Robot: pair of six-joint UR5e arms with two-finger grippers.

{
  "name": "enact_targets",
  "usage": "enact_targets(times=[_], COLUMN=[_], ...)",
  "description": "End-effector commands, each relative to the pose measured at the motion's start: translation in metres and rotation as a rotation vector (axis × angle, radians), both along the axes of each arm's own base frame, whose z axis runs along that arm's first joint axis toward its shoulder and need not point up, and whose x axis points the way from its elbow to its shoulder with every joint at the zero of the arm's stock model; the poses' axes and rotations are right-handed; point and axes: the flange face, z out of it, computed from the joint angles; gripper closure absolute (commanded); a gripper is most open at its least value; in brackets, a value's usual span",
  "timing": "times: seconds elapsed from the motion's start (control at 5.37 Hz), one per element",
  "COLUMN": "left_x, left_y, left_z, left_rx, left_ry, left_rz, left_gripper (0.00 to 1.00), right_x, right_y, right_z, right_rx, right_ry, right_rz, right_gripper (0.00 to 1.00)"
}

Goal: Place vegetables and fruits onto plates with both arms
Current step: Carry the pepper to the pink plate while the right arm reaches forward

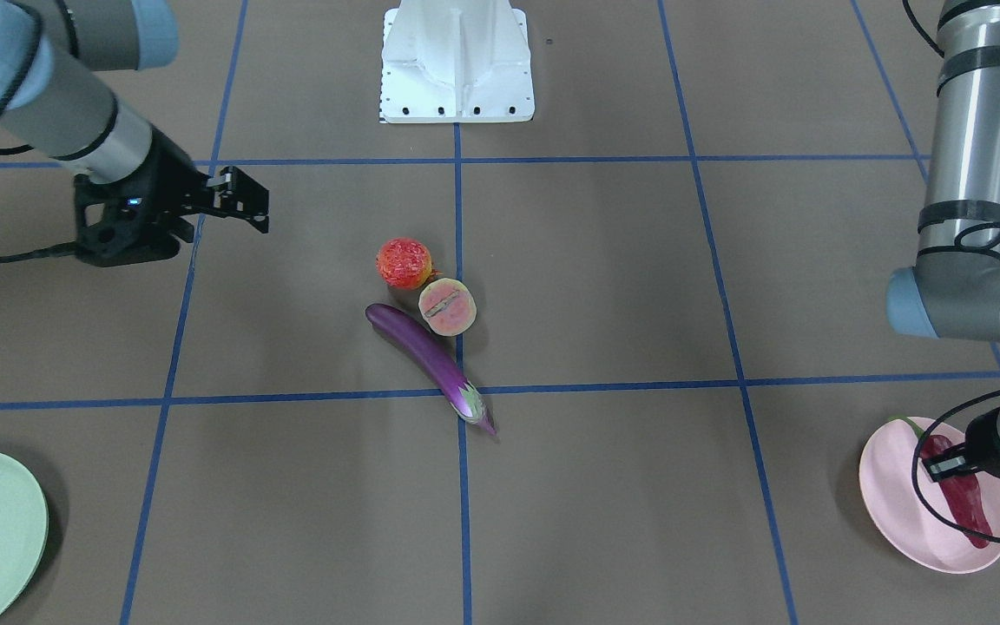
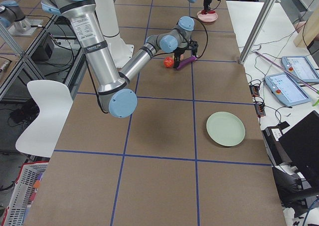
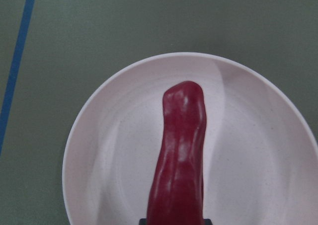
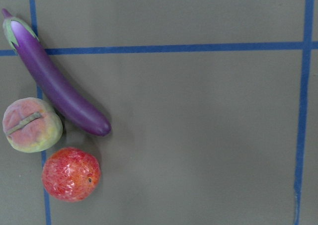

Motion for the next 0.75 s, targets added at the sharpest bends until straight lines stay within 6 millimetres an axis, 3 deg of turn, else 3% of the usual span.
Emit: enact_targets(times=[0.0,0.19,0.37,0.56], left_x=[-0.020,-0.022,-0.022,-0.023], left_y=[-0.013,-0.013,-0.014,-0.014], left_z=[-0.008,-0.017,-0.021,-0.026], left_rx=[0.019,0.019,0.023,0.030], left_ry=[0.010,0.047,0.053,0.056], left_rz=[-0.030,-0.024,-0.024,-0.025], left_gripper=[0.00,0.00,0.00,0.00], right_x=[-0.101,-0.142,-0.161,-0.170], right_y=[0.051,0.073,0.089,0.090], right_z=[-0.013,-0.007,0.000,0.002], right_rx=[-0.006,-0.041,-0.017,0.002], right_ry=[-0.021,-0.085,-0.074,-0.063], right_rz=[0.131,0.240,0.250,0.267], right_gripper=[0.00,0.00,0.00,0.00])
